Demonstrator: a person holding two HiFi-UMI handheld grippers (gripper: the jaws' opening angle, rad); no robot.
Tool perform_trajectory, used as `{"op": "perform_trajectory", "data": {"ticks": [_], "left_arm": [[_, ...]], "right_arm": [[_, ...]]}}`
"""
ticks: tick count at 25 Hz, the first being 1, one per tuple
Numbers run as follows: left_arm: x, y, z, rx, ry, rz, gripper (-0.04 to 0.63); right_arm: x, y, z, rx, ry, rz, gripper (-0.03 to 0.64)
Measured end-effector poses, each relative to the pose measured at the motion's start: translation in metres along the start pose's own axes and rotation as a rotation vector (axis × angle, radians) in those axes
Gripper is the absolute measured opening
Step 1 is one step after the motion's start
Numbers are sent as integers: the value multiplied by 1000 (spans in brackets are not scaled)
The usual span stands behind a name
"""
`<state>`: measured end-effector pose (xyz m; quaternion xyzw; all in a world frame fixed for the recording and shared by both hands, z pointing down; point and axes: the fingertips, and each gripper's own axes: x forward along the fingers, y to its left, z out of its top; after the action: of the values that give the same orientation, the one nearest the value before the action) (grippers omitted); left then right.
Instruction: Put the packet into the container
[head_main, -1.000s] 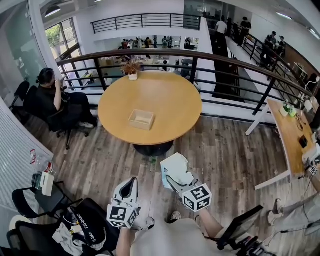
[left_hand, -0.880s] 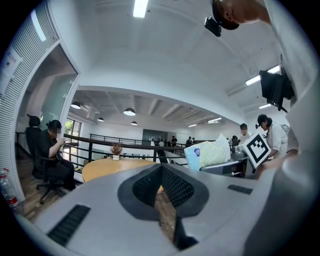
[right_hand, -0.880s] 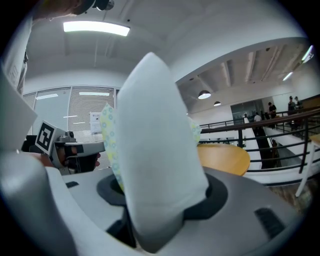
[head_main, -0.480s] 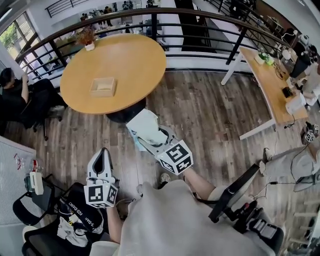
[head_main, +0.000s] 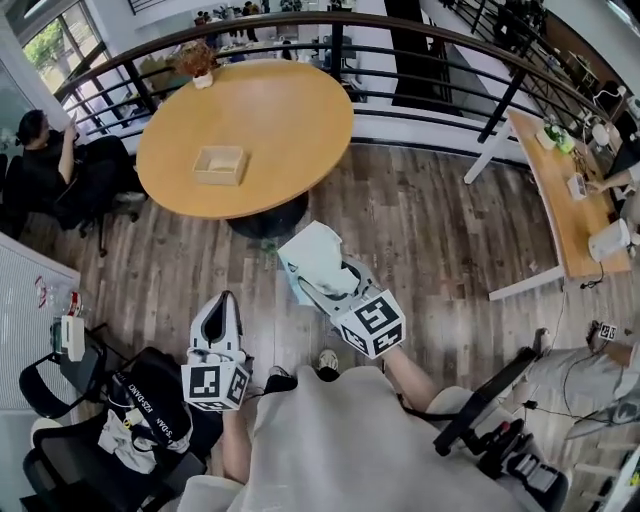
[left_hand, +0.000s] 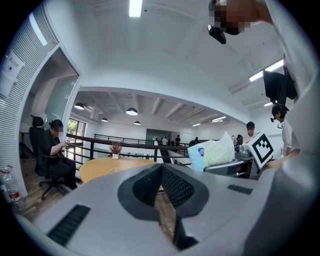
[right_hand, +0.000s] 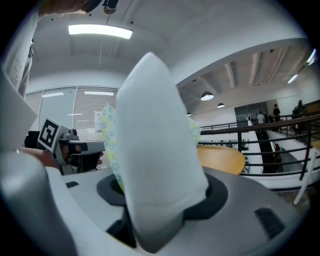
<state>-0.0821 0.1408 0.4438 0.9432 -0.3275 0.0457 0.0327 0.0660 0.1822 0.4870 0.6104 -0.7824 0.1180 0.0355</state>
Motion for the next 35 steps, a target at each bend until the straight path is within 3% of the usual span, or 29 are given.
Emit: {"op": "perform_trajectory", "data": {"ticks": [18,35], "left_arm": [[20,4,-1,6,-7,75,6],[91,68,-2,-21,-20,84,5]], "right_arm": [[21,-18,-6,-13,18,82,272],[103,-51,5,-42,51,96,272]]}}
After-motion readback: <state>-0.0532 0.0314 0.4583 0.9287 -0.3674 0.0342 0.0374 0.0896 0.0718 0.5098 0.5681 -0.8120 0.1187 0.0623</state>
